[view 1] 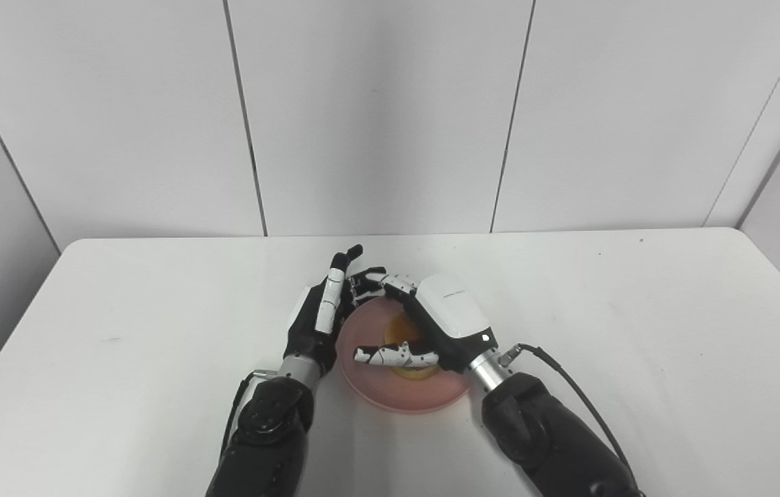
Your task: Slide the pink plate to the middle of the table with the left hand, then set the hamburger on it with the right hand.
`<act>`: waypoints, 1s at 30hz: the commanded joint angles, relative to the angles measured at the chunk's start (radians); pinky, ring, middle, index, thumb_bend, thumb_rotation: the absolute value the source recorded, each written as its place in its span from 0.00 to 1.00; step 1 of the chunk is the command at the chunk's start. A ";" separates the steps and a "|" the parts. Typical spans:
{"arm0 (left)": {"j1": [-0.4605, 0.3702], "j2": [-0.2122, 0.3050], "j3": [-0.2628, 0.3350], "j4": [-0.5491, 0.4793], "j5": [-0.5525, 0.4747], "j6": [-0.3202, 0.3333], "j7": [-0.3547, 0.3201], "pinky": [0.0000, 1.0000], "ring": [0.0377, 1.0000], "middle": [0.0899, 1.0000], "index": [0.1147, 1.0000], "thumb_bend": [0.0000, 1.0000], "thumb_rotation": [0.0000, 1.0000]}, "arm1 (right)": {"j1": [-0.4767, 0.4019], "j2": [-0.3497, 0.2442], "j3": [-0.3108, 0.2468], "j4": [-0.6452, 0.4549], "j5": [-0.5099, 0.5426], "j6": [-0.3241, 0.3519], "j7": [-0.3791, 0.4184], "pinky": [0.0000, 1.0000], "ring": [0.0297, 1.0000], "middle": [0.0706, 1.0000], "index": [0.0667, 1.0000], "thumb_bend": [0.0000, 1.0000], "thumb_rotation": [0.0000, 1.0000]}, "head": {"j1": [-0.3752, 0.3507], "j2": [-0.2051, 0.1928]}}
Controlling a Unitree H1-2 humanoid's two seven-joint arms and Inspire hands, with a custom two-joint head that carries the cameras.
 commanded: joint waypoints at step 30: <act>0.010 -0.011 0.031 0.018 0.069 -0.176 0.173 1.00 1.00 0.98 0.93 0.93 1.00 | 0.048 0.192 -0.415 -0.047 0.657 0.245 0.052 0.86 0.89 0.91 0.88 0.65 1.00 | 0.000 0.006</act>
